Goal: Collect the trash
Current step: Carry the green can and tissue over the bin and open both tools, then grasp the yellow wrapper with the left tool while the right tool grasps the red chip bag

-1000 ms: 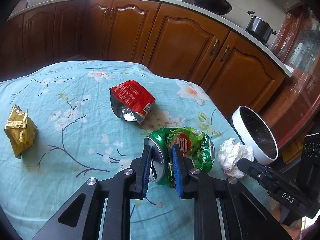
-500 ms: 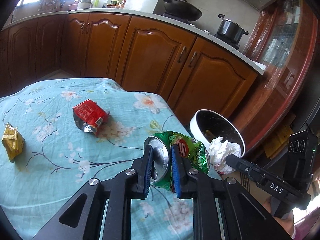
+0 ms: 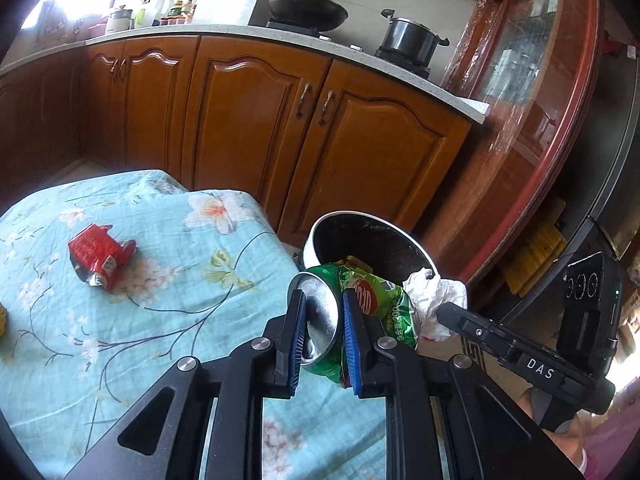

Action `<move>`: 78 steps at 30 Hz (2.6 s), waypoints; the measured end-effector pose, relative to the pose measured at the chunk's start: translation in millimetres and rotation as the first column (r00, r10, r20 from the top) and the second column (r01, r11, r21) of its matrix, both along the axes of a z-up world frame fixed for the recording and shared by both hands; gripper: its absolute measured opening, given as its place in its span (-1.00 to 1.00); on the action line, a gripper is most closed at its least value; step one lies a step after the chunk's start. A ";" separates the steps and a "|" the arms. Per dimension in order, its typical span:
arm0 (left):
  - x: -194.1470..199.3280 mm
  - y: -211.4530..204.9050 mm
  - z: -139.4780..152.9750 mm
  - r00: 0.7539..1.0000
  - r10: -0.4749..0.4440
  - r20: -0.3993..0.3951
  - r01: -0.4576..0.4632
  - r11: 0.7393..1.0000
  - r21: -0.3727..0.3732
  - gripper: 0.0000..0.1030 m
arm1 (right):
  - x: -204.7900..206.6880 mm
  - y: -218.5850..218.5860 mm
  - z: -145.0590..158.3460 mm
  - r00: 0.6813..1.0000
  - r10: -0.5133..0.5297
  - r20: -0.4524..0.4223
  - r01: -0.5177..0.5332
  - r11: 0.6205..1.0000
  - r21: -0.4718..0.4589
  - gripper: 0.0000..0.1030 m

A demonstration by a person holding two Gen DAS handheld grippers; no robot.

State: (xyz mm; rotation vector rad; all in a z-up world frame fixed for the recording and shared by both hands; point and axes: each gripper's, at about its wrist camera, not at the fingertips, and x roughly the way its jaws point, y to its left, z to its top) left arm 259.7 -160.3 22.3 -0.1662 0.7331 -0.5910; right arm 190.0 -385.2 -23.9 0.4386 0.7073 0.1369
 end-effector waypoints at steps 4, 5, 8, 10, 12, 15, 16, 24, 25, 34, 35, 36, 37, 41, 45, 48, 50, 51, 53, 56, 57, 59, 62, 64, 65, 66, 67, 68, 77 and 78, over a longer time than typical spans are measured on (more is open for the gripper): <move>6.0 -18.3 5.4 1.000 -0.021 0.018 0.021 1.000 0.004 -0.68 | -1.6 -17.5 2.6 0.999 -0.034 0.005 0.034 0.999 -0.002 -0.61; 8.2 -23.2 6.6 0.999 -0.024 0.024 0.024 1.000 0.005 -0.68 | -1.0 -21.8 2.8 0.999 -0.043 0.005 0.043 0.999 -0.004 -0.61; 15.1 -36.5 6.8 0.999 -0.037 0.038 0.036 0.999 0.010 -0.68 | 2.8 -33.4 2.0 0.998 -0.063 0.000 0.063 0.998 -0.009 -0.61; 20.9 -46.4 6.0 0.998 -0.043 0.043 0.042 0.999 0.022 -0.68 | 5.8 -39.3 1.2 0.997 -0.073 -0.005 0.073 0.997 -0.014 -0.61; 26.7 -55.0 4.3 0.998 -0.045 0.048 0.043 0.998 0.034 -0.68 | 9.2 -46.0 -0.6 0.997 -0.082 -0.013 0.082 0.997 -0.016 -0.61; 36.9 -68.1 0.9 0.998 -0.042 0.049 0.040 0.998 0.052 -0.68 | 13.8 -53.9 -3.3 0.995 -0.099 -0.026 0.099 0.995 -0.024 -0.61; 40.8 -72.7 -0.2 0.998 -0.039 0.048 0.037 0.998 0.059 -0.68 | 16.2 -56.3 -4.2 0.994 -0.104 -0.029 0.103 0.994 -0.028 -0.61; 69.1 -106.4 -12.3 1.000 -0.023 0.022 0.020 0.993 0.118 -0.68 | 39.1 -70.1 -13.7 0.991 -0.116 -0.067 0.112 0.992 -0.056 -0.61; 72.0 -110.5 -14.8 1.000 -0.023 0.015 0.021 0.992 0.124 -0.68 | 41.1 -71.5 -15.1 0.991 -0.115 -0.073 0.111 0.992 -0.059 -0.61; 89.8 -135.8 -25.0 1.000 -0.027 -0.015 0.029 0.987 0.160 -0.68 | 59.2 -74.5 -28.0 0.987 -0.107 -0.116 0.098 0.992 -0.082 -0.61; 90.7 -137.5 -25.4 0.999 -0.027 -0.017 0.029 0.986 0.161 -0.68 | 60.5 -74.5 -29.2 0.987 -0.107 -0.120 0.097 0.992 -0.085 -0.61; 91.5 -136.5 -26.3 0.999 -0.028 -0.018 0.030 0.986 0.163 -0.68 | 62.0 -74.5 -30.3 0.987 -0.106 -0.124 0.095 0.992 -0.087 -0.61; 92.1 -137.9 -26.8 0.999 -0.028 -0.019 0.031 0.986 0.165 -0.68 | 64.2 -75.9 -31.0 0.986 -0.105 -0.129 0.095 0.992 -0.087 -0.61; 94.1 -140.7 -28.8 0.999 -0.029 -0.021 0.033 0.985 0.170 -0.68 | 68.9 -77.2 -35.7 0.984 -0.104 -0.146 0.092 0.992 -0.088 -0.60; 95.4 -144.5 -30.2 0.999 -0.028 -0.023 0.032 0.983 0.179 -0.68 | 72.9 -77.3 -36.7 0.983 -0.102 -0.154 0.088 0.992 -0.094 -0.60; 97.0 -145.8 -31.9 0.999 -0.021 -0.032 0.027 0.983 0.183 -0.67 | 76.5 -76.8 -37.5 0.981 -0.104 -0.161 0.088 0.991 -0.103 -0.57; 98.7 -146.0 -32.4 0.999 -0.024 -0.048 0.032 0.984 0.173 -0.63 | 79.0 -76.3 -38.9 0.979 -0.106 -0.172 0.089 0.991 -0.104 -0.52; 101.0 -143.9 -31.6 0.998 -0.022 -0.055 0.030 0.986 0.167 -0.61 | 80.0 -76.2 -39.5 0.978 -0.106 -0.178 0.088 0.991 -0.105 -0.47; 101.1 -139.9 -29.9 0.998 -0.007 -0.056 0.016 0.987 0.157 -0.35 | 81.3 -76.1 -40.2 0.976 -0.110 -0.187 0.091 0.990 -0.110 -0.27; 96.2 -132.0 -26.2 0.999 0.006 -0.049 0.001 0.990 0.140 -0.16 | 78.3 -75.1 -36.9 0.979 -0.110 -0.173 0.095 0.991 -0.091 0.23; 93.3 -128.1 -25.5 0.999 0.010 -0.045 -0.004 0.991 0.135 -0.12 | 75.4 -75.1 -37.5 0.979 -0.113 -0.168 0.099 0.991 -0.090 0.25; 87.1 -117.9 -25.9 0.999 0.030 -0.043 -0.024 0.991 0.131 0.19 | 71.2 -72.3 -34.4 0.981 -0.112 -0.155 0.099 0.991 -0.092 0.32; 74.4 -97.8 -29.8 0.996 0.067 -0.054 -0.061 0.992 0.108 0.29 | 64.4 -64.8 -29.4 0.985 -0.105 -0.136 0.092 0.991 -0.096 0.51; 66.0 -82.9 -34.3 0.993 0.092 -0.071 -0.084 0.990 0.109 0.36 | 60.1 -57.9 -24.9 0.988 -0.097 -0.124 0.085 0.991 -0.101 0.62; 61.5 -75.1 -35.9 0.991 0.109 -0.078 -0.100 0.989 0.112 0.41 | 57.8 -53.6 -22.6 0.989 -0.092 -0.118 0.080 0.992 -0.101 0.70; 56.5 -66.0 -37.8 0.989 0.126 -0.082 -0.117 0.987 0.113 0.45 | 56.1 -49.1 -20.5 0.990 -0.087 -0.115 0.075 0.992 -0.102 0.76; 51.0 -56.7 -39.4 0.985 0.147 -0.086 -0.137 0.984 0.117 0.54 | 54.9 -44.7 -18.4 0.990 -0.082 -0.112 0.071 0.992 -0.101 0.78; 44.5 -46.3 -40.7 0.981 0.172 -0.087 -0.161 0.980 0.120 0.55 | 53.0 -39.4 -16.4 0.991 -0.074 -0.110 0.063 0.993 -0.099 0.79; -12.0 28.0 -40.5 0.952 0.298 -0.067 -0.287 0.947 0.142 0.62 | 36.1 23.5 -5.1 0.994 -0.002 -0.107 -0.014 0.989 -0.149 0.95; -20.3 32.4 -39.5 0.950 0.306 -0.062 -0.295 0.945 0.143 0.62 | 34.7 31.4 -5.1 0.994 0.009 -0.113 -0.026 0.988 -0.150 0.96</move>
